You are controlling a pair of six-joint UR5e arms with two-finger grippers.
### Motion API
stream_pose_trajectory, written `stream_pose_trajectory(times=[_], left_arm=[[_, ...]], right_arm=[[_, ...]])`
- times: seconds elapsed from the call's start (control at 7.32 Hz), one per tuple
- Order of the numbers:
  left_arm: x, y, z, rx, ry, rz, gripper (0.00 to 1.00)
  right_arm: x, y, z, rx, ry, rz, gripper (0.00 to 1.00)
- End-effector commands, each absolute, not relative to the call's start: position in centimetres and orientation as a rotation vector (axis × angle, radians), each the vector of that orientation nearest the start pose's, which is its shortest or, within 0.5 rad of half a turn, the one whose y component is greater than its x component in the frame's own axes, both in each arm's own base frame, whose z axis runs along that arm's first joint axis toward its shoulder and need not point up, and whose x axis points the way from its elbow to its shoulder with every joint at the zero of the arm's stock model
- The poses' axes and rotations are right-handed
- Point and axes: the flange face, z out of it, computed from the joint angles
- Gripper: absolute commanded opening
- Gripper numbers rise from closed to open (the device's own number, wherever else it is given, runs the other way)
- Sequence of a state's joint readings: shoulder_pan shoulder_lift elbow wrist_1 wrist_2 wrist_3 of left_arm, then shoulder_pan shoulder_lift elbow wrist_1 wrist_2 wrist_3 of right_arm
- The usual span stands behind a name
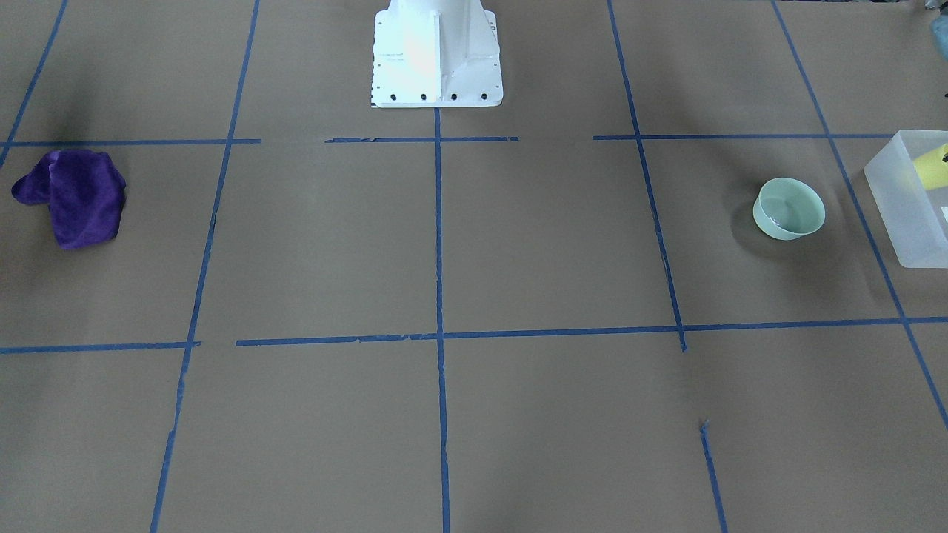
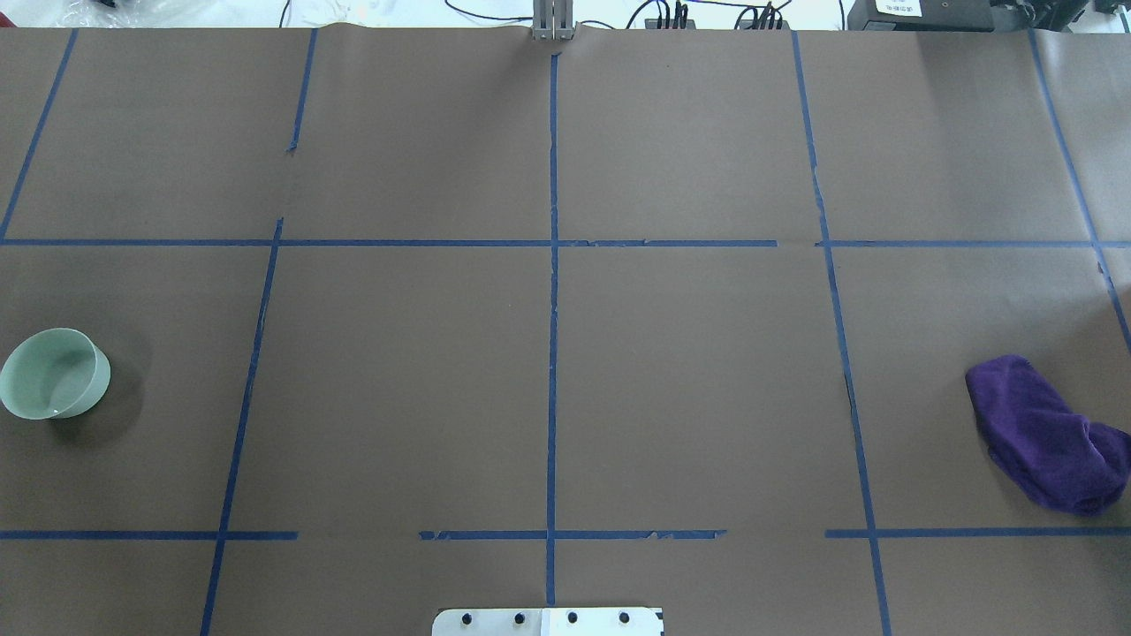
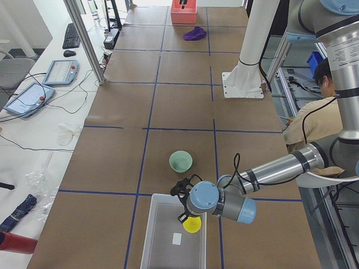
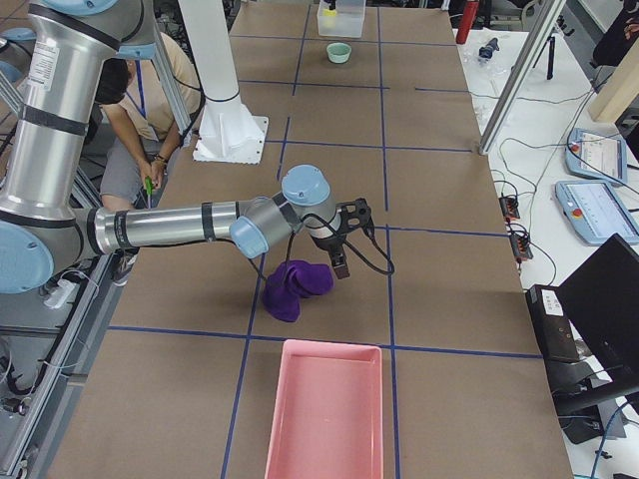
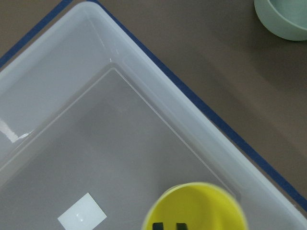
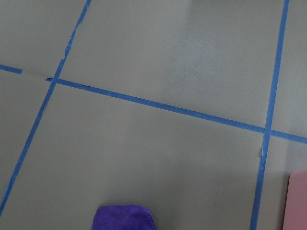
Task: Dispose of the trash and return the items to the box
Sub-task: 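Release the cup and move the left gripper back over the table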
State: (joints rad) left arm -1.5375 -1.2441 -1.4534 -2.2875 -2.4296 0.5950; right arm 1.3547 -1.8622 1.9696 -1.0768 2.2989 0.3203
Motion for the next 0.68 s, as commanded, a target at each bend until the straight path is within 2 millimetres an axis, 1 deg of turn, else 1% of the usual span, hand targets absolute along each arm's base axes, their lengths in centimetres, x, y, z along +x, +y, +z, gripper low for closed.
stream_pose_trajectory(times=[0.0, 0.14, 0.27, 0.41, 0.55], left_arm=[[-4.7, -33.7, 75.3, 0.564, 0.758, 0.642, 0.6], [-4.7, -34.7, 72.6, 0.597, 0.761, 0.563, 0.75], [-4.8, -35.9, 69.0, 0.62, 0.769, 0.502, 1.0], [-4.6, -37.6, 65.5, 0.62, 0.781, 0.464, 1.0], [-4.7, -40.6, 61.4, 0.615, 0.781, 0.457, 1.0]], right_arm=[[-2.4, -39.9, 53.0, 0.37, -0.825, -0.133, 1.0], [-2.7, -39.9, 52.7, 0.367, -0.829, -0.131, 1.0], [-3.7, -39.8, 51.9, 0.361, -0.84, -0.136, 1.0], [-5.6, -39.5, 50.5, 0.336, -0.863, -0.119, 1.0], [-7.5, -39.0, 50.3, 0.314, -0.847, -0.115, 1.0]])
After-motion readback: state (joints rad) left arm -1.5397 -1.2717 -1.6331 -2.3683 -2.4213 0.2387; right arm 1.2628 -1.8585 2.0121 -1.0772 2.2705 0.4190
